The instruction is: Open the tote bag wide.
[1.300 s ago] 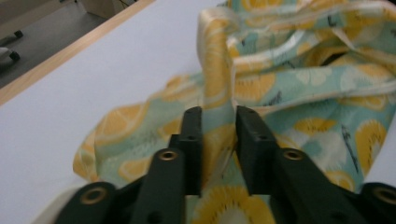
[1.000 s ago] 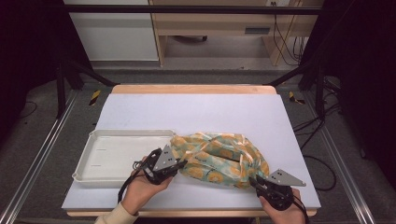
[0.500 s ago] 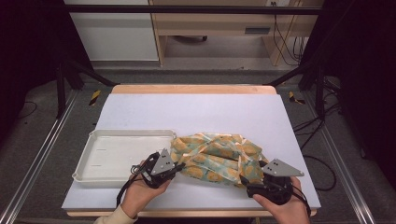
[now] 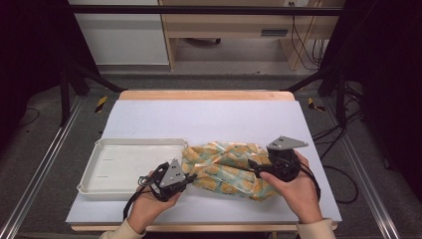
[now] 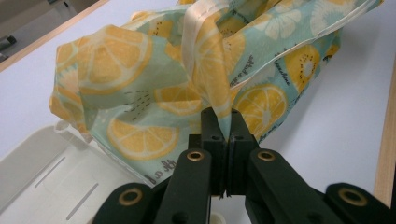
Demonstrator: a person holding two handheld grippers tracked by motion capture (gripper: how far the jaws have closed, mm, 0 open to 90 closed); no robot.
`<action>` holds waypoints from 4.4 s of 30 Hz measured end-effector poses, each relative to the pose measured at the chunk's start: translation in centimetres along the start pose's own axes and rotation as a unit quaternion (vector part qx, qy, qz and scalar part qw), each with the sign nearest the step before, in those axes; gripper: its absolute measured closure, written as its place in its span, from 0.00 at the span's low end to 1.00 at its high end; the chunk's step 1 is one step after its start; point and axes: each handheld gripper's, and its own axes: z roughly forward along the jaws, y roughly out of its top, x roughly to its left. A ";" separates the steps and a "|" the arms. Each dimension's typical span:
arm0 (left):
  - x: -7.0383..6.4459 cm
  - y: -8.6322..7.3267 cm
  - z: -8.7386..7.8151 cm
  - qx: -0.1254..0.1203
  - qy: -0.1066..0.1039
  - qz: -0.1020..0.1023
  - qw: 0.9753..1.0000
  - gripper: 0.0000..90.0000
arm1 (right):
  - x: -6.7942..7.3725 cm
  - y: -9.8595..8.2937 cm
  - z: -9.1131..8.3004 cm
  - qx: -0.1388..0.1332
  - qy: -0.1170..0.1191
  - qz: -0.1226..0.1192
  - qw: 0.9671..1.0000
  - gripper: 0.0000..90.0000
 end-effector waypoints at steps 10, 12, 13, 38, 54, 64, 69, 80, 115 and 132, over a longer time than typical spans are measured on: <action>0.0 0.5 -0.6 -0.009 0.001 0.007 1.000 0.99 | -1.1 -0.7 1.9 0.024 0.028 0.013 0.999 0.91; 0.3 0.6 -0.4 -0.008 0.006 0.009 1.000 0.99 | -1.1 -1.1 1.1 0.008 0.038 0.012 0.999 0.96; 0.4 0.6 -0.4 -0.006 0.008 0.012 1.000 0.99 | -1.0 -1.4 0.5 -0.003 0.041 0.013 0.999 0.97; 4.7 1.3 1.5 -0.038 0.068 -0.012 0.997 0.99 | 4.7 -8.3 -0.7 -0.046 0.144 -0.055 0.987 1.00; 3.2 0.7 -0.9 -0.060 0.051 -0.008 0.997 0.99 | 4.7 -9.1 -0.7 -0.040 0.119 -0.064 0.990 0.66; 1.7 -0.6 -1.3 -0.042 0.038 0.003 0.998 0.99 | 4.3 -6.3 -2.3 -0.073 0.103 -0.081 0.989 0.41; 0.9 -0.8 -1.5 -0.037 0.030 0.015 0.999 0.99 | 3.1 -3.9 0.0 -0.055 0.111 -0.087 0.988 0.32; 0.9 -0.9 -1.8 -0.041 0.033 0.015 0.999 0.99 | 2.8 -3.7 5.0 -0.010 0.134 -0.088 0.987 0.17; 3.6 -1.0 -3.2 -0.019 0.003 -0.024 1.000 0.47 | 2.1 -5.2 3.9 -0.030 0.127 -0.110 0.985 0.97; 6.7 -1.2 -5.8 -0.022 0.063 -0.040 0.997 0.45 | 4.5 -6.9 2.1 -0.027 0.145 -0.146 0.978 0.96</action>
